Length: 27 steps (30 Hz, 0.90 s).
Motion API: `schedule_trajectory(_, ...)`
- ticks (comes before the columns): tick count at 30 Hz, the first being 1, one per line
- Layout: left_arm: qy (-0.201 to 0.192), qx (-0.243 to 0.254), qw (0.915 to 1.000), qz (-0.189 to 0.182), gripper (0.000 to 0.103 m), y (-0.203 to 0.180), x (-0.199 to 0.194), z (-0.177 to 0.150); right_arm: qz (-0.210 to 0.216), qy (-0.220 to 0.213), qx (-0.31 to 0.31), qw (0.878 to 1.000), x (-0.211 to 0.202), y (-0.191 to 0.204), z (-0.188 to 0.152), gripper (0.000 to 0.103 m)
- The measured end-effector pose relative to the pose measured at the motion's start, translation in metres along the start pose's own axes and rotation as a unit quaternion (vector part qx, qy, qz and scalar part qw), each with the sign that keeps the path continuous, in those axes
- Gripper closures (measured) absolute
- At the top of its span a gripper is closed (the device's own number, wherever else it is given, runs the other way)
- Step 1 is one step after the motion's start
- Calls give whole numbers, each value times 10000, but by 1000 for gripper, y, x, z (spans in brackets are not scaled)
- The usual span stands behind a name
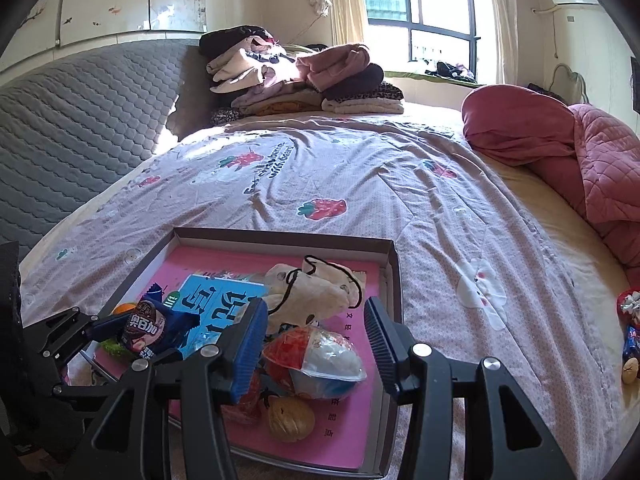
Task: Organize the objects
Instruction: 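Open the right tool to release the mesh bag while the left tool holds the cookie pack, then lower the cookie pack onto the book and open the left tool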
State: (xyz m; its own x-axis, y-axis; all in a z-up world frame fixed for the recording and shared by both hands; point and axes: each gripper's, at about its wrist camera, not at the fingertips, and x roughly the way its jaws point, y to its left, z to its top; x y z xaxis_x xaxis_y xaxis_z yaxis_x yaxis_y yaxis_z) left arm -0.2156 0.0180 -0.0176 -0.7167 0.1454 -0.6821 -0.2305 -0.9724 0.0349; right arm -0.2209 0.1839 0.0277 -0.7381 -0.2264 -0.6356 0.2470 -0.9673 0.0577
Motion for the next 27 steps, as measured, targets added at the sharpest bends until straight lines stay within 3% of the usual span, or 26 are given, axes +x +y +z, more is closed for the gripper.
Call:
schedule_trajectory(13, 258, -154, 9995, -118, 44, 7, 9, -1, 28, -27, -2, 10000, -2, 2, -1, 53)
schedule_trajectory(27, 193, -177, 9996, -40, 44, 8, 5, 0, 4, -110, 60, 9999, -5, 0, -1, 53)
